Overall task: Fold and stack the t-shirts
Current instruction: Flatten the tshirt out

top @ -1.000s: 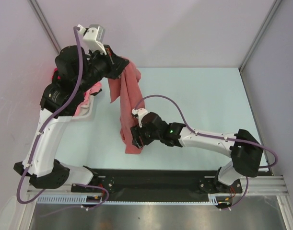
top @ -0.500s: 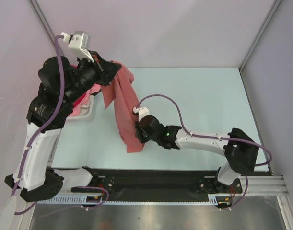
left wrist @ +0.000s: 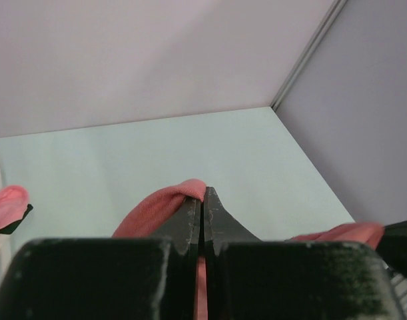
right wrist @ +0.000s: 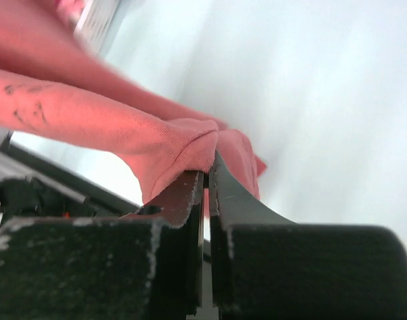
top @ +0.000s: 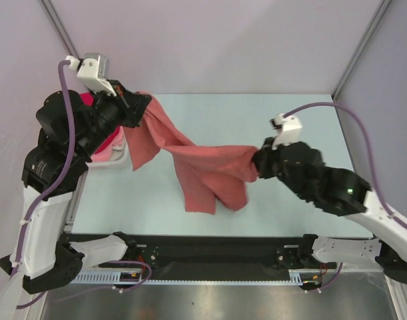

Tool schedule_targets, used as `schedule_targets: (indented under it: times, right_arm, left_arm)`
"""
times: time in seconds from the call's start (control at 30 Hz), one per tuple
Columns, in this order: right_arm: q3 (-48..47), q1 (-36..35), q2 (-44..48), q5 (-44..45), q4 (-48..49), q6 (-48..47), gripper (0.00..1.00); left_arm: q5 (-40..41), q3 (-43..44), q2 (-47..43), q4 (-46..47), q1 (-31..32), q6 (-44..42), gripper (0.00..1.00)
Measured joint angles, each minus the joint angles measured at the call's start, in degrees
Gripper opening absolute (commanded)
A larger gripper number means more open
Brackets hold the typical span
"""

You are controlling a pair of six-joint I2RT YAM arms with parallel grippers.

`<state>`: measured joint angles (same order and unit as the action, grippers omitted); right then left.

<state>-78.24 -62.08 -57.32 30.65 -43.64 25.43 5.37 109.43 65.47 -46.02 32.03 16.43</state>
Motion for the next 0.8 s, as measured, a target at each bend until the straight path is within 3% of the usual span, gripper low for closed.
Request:
schedule_targets:
  times: [0.2, 0.37, 0.6, 0.8]
  right_arm:
    - [-14.7, 3.8, 2.6, 7.0, -13.7, -1.5, 0.00]
    - [-27.8, 4.3, 1.6, 12.2, -20.3, -1.5, 0.00]
    - [-33.8, 4.5, 3.5, 16.9, -18.6, -7.2, 0.00]
    - [-38.9, 4.5, -0.5, 21.7, -12.7, -16.7, 0.00]
  left_arm:
    - [-0.5, -1.0, -2.5, -1.0, 0.0, 0.8, 0.00]
    - [-6.0, -5.1, -6.4, -0.3, 0.0, 2.9, 0.00]
    - [-20.6, -13.3, -10.2, 1.1, 0.1, 4.8, 0.00]
    - [-31.4, -18.0, -10.8, 4.2, 0.1, 8.2, 0.00]
